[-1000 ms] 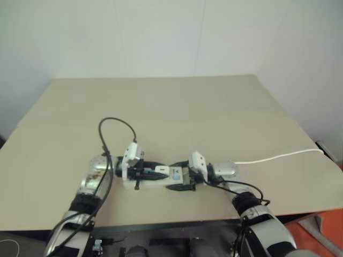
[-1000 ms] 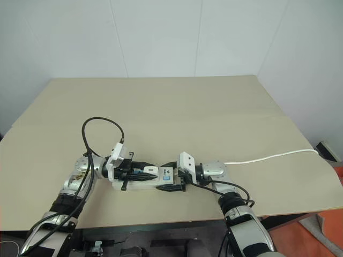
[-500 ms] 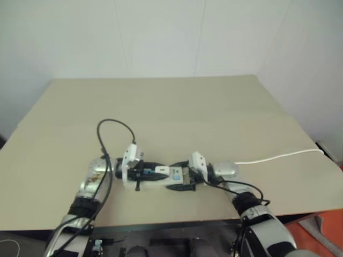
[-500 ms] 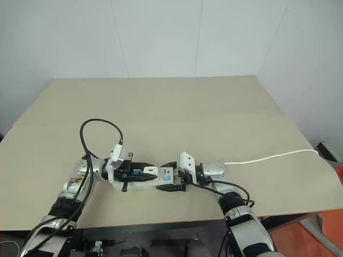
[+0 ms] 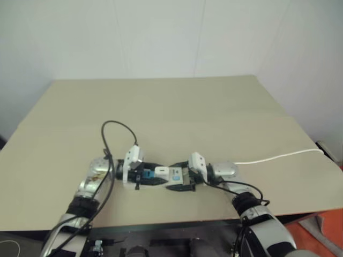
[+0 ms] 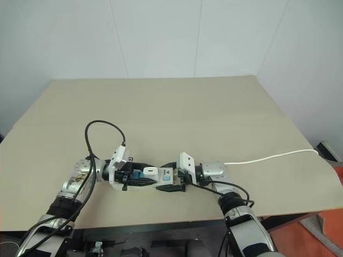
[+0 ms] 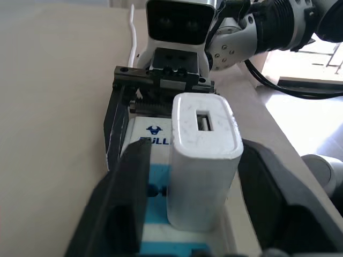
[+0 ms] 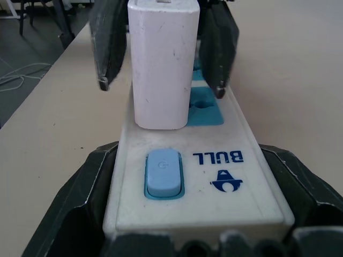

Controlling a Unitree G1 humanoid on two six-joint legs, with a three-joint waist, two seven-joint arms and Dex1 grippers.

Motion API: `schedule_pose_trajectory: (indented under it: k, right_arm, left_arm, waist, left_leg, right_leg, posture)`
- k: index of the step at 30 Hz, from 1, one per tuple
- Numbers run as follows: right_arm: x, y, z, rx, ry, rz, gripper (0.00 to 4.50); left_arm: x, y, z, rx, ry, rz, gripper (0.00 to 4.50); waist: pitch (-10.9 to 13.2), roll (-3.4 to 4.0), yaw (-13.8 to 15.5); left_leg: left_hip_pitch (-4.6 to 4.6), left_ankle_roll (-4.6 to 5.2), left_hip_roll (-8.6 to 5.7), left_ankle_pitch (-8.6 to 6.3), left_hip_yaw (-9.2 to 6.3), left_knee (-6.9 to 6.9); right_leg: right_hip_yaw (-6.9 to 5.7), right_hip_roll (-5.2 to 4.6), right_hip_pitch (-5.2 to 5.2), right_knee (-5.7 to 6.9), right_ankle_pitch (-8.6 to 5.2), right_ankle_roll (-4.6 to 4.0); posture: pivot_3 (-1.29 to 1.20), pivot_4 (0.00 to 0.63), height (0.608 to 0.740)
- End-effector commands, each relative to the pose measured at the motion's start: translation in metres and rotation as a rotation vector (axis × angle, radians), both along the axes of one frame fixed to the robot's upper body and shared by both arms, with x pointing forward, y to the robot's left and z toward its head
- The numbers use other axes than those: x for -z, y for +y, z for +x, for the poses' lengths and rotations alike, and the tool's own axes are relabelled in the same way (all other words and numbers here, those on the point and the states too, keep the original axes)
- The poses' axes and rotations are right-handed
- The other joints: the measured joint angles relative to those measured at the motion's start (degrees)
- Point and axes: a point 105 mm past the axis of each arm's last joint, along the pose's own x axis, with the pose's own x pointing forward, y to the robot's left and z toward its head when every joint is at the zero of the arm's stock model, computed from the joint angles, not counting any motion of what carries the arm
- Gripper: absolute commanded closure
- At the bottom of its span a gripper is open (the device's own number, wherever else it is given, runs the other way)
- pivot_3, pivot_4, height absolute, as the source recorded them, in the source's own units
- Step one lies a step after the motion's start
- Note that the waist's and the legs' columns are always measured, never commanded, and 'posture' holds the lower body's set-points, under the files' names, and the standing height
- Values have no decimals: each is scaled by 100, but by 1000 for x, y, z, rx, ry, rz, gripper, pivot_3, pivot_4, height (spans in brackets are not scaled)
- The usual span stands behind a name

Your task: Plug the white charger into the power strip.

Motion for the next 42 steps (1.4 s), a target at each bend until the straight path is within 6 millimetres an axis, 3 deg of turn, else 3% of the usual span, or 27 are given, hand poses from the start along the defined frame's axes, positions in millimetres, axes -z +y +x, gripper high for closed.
schedule_pose_trajectory:
  k: [1, 3, 7, 13, 17, 18, 19, 20, 26, 31, 37, 42]
  right_arm:
    - [-6, 9, -4, -38, -25, 21, 1090]
    - [-6, 10, -5, -40, -25, 22, 1090]
    - [-6, 11, -5, -43, -24, 23, 1090]
    - [-4, 10, -6, -43, -21, 21, 1090]
    - [-3, 8, -7, -41, -8, 19, 1090]
    - [-2, 7, -7, -42, -3, 18, 358]
    - [-2, 7, -8, -44, 2, 16, 52]
    - [-2, 6, -8, -49, 7, 13, 22]
    - [-9, 0, -8, -30, -25, 16, 22]
    - [-23, -16, -10, 2, -63, 21, 22]
    - [-34, -39, -17, 58, -98, 15, 22]
    - [-52, -75, -17, 154, -124, -1, 22]
  left_arm:
    - [9, 5, -2, -20, 33, 22, 658]
    - [5, 4, -2, -19, 16, 11, 36]
    - [-18, 6, 1, -23, -58, -28, 36]
    - [-82, 28, 2, -11, -82, -68, 36]
    - [-110, 39, 1, -46, -138, -105, 36]
    - [-114, 41, 1, -49, -141, -114, 0]
    - [-116, 42, 0, -50, -146, -117, 0]
    - [-116, 44, 0, -54, -158, -106, 0]
    - [-115, 53, 0, -83, -185, -75, 0]
    - [-117, 63, -1, -132, -188, -70, 0]
    - [-114, 76, -6, -175, -199, -40, 0]
    - [-105, 91, -14, -243, -170, 22, 0]
  waist:
    - [0, 0, -1]
    - [0, 0, -2]
    - [0, 0, -6]
    - [1, 0, -10]
    - [1, 0, -9]
    - [1, 0, -10]
    - [1, 0, -9]
    - [1, 0, -7]
    - [1, 1, 11]
    - [3, 1, 27]
    - [4, 0, 38]
    - [6, 0, 55]
  left_leg:
    - [0, 0, 0, 0, 0, 0]
    - [0, 0, 0, 0, 0, 0]
    - [-3, 0, 0, 0, 0, 0]
    - [-21, 0, 1, 0, -2, -1]
    - [-21, 0, 0, 0, -1, -1]
    - [-20, 0, 0, 0, -1, -3]
    - [-20, 0, 0, 0, -1, -3]
    - [-21, 0, 0, 0, -1, -4]
    - [-23, 0, 0, 0, -1, -4]
    - [-31, 0, 0, 0, -1, -3]
    - [-30, 0, 0, 0, 0, -3]
    - [-33, 0, 0, 0, 1, -4]
  right_leg:
    - [0, 0, 0, 0, 0, 1]
    - [0, 0, 0, 0, 0, 0]
    - [0, 0, -3, 0, 0, 0]
    - [0, 2, -24, 4, 0, 0]
    - [0, 1, -20, -5, -6, 10]
    - [0, 1, -20, -5, -5, 9]
    - [0, 2, -21, -5, -5, 9]
    - [0, 2, -23, -3, -5, 9]
    - [0, 1, -24, -4, -4, 7]
    - [-1, 0, -28, -9, -3, 5]
    - [-1, 0, -28, -9, -11, 18]
    - [-1, 0, -29, -13, -12, 20]
  posture:
    - [0, 150, 740]
    - [0, 150, 740]
    - [0, 150, 740]
    - [0, 150, 740]
    - [0, 150, 740]
    - [0, 150, 740]
    - [0, 150, 740]
    - [0, 150, 740]
    - [0, 150, 740]
    - [0, 150, 740]
    - [0, 150, 740]
    - [0, 150, 740]
